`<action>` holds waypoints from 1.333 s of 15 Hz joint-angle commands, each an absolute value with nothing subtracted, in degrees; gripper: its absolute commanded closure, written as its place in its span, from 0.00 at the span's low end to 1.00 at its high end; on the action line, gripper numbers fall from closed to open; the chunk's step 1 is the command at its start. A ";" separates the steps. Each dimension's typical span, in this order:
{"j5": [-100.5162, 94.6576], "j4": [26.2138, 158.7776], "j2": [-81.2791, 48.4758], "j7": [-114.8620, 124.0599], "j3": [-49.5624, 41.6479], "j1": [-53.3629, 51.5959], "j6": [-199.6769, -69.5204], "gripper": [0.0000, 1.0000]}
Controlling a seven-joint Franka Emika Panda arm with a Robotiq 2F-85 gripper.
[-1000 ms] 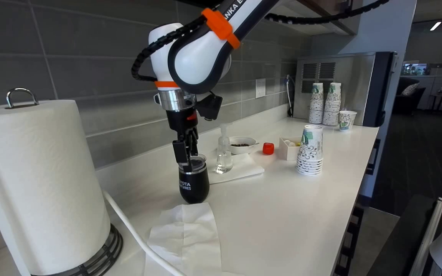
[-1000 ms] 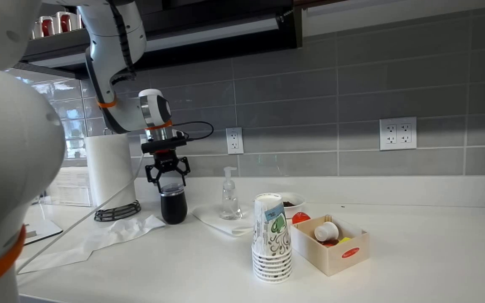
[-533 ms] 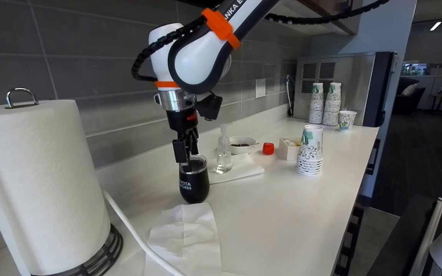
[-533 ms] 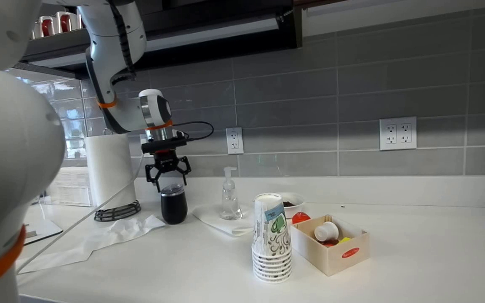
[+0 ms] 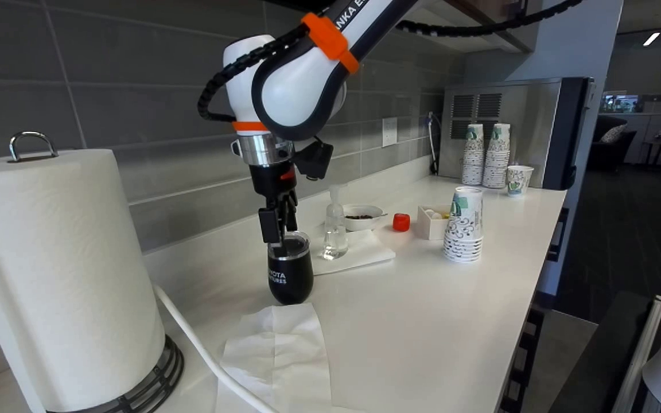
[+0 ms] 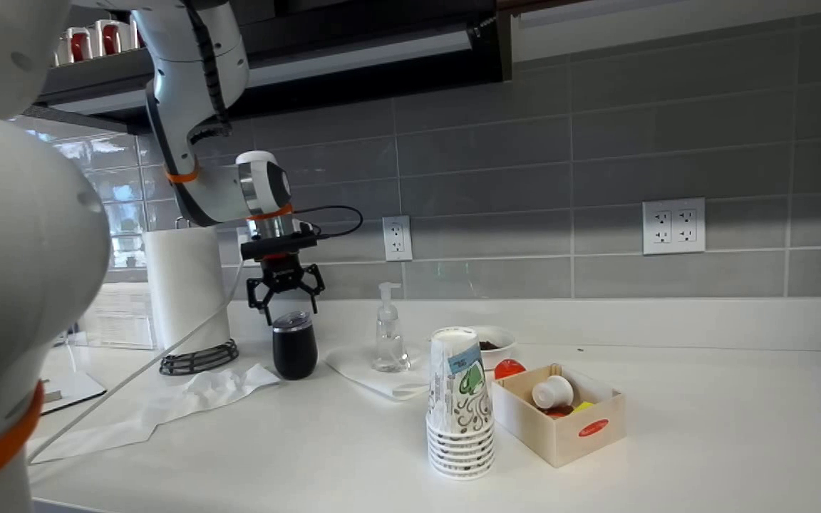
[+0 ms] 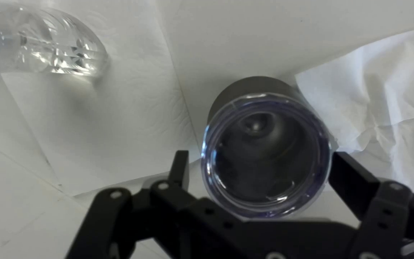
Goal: Put the lid on the black coffee mug
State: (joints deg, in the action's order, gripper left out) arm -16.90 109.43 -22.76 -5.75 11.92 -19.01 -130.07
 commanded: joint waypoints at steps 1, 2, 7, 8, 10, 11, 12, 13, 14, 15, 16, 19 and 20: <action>-15.92 108.92 -22.16 -6.00 12.28 -18.42 -129.64 0.00; -16.10 109.24 -21.81 -5.77 12.22 -18.47 -129.86 0.00; -16.27 112.22 -18.80 -5.32 12.37 -18.35 -131.47 0.00; -16.22 112.64 -18.35 -5.28 12.40 -18.30 -131.76 0.00; -15.67 114.46 -16.87 -5.73 12.66 -17.95 -132.31 0.00; -15.34 115.78 -15.93 -5.74 12.78 -17.73 -132.85 0.00; -15.15 117.03 -15.01 -5.52 12.83 -17.59 -133.31 0.00; -14.77 118.71 -13.84 -5.34 12.88 -17.37 -134.05 0.00; -14.29 120.48 -12.51 -5.09 12.92 -17.13 -134.81 0.00; -14.00 122.06 -11.34 -4.49 12.82 -16.98 -135.65 0.00; -13.33 123.63 -10.14 -4.30 12.85 -16.69 -136.48 0.00; -11.67 128.27 -6.22 -2.85 12.71 -15.95 -138.81 0.00; -11.33 129.39 -5.27 -2.36 12.67 -15.77 -139.31 0.00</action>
State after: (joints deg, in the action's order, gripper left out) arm -13.39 123.34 -10.84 -3.60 12.18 -17.06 -136.56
